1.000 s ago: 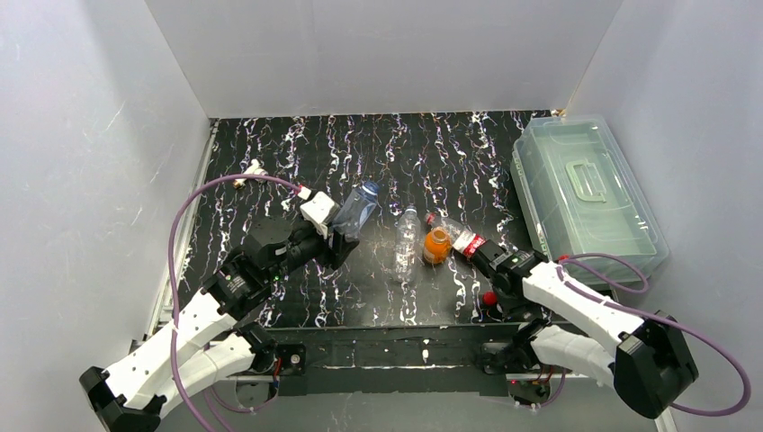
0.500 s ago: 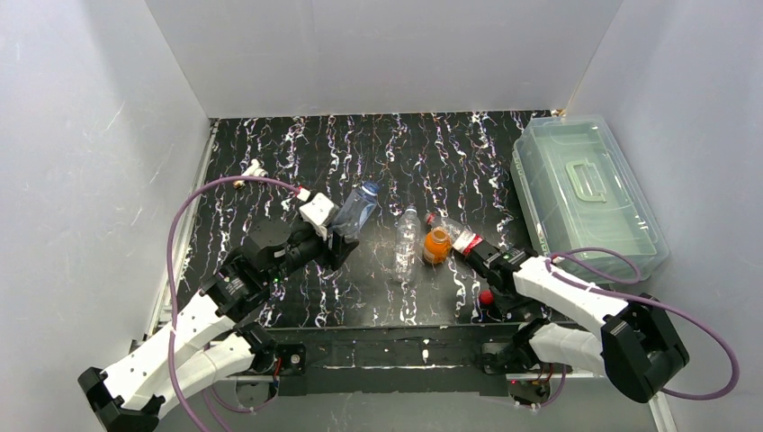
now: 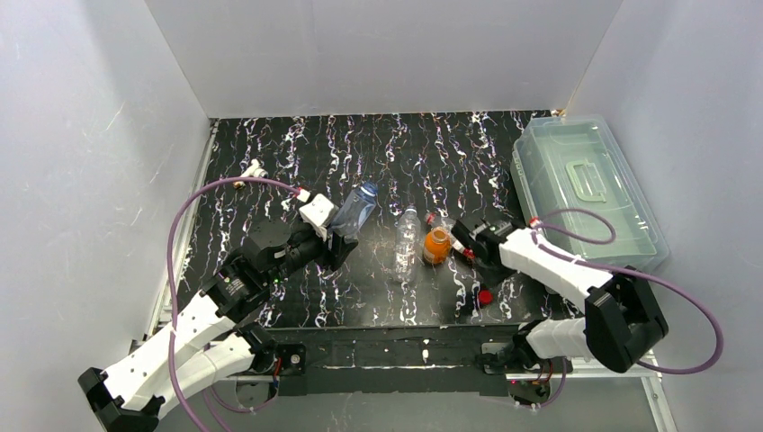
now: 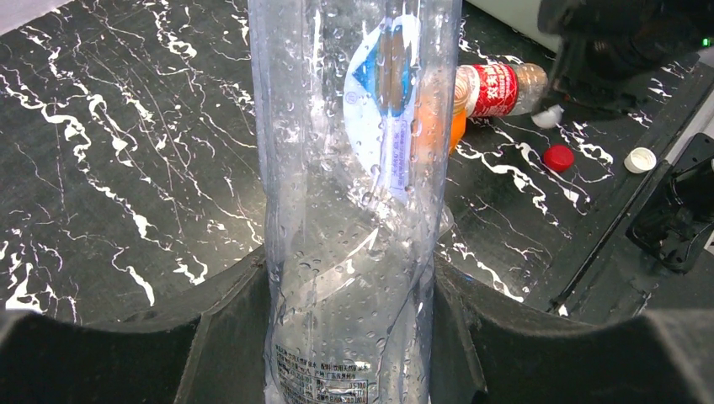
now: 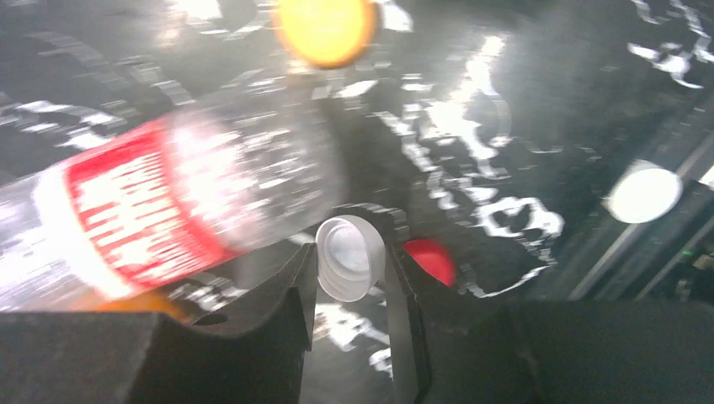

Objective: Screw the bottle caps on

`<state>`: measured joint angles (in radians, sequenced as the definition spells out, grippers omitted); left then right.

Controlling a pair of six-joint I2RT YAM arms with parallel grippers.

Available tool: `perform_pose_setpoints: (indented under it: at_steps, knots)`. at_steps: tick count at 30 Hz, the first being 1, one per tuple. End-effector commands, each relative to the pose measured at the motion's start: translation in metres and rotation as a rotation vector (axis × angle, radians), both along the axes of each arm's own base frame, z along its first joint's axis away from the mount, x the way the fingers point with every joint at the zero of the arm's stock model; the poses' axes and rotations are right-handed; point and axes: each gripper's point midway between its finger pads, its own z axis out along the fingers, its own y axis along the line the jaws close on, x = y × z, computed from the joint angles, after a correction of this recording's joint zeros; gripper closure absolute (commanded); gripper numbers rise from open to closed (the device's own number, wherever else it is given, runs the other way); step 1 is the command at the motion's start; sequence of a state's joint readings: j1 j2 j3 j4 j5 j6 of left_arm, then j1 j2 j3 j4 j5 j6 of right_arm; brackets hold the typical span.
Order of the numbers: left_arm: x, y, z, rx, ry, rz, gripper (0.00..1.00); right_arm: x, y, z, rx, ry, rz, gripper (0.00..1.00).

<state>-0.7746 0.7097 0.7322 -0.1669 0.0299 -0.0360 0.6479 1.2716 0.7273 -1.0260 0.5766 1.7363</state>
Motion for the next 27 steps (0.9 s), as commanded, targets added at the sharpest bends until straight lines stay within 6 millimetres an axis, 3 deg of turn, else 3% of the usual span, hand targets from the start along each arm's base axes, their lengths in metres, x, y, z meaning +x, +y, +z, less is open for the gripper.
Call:
perform_pose_setpoints:
  at_steps: [1, 4, 8, 12, 14, 18, 22, 24, 27]
  knots:
    - [0.002, 0.002, 0.000, 0.013, -0.011, 0.010, 0.93, 0.030, 0.016, 0.046, -0.071, -0.029, 0.188, 0.89]
    - [0.003, 0.003, -0.002, 0.013, 0.003, 0.019, 0.94, 0.044, 0.039, 0.068, -0.089, -0.056, 0.319, 0.90]
    - [0.022, 0.023, -0.011, 0.046, 0.046, 0.179, 0.94, 0.063, 0.088, 0.099, -0.127, -0.122, 0.483, 0.89]
    - [0.041, 0.057, -0.034, 0.086, 0.199, 0.414, 0.95, 0.100, 0.163, 0.126, -0.098, -0.216, 0.678, 0.87]
    - [0.044, 0.071, -0.050, 0.067, 0.291, 0.497, 0.96, 0.115, 0.201, 0.126, -0.062, -0.240, 0.767, 0.85]
    - [0.054, 0.083, -0.078, -0.008, 0.441, 0.602, 0.98, 0.132, 0.267, 0.096, 0.047, -0.226, 0.938, 0.82]
    - [0.065, 0.094, -0.099, -0.032, 0.500, 0.682, 0.99, 0.139, 0.293, 0.092, 0.085, -0.245, 1.012, 0.79]
    - [0.066, 0.097, -0.110, -0.022, 0.518, 0.705, 0.99, 0.142, 0.306, 0.094, 0.105, -0.268, 1.078, 0.68]
    - [0.067, 0.096, -0.128, -0.017, 0.549, 0.719, 1.00, 0.142, 0.310, 0.099, 0.097, -0.259, 1.129, 0.53]
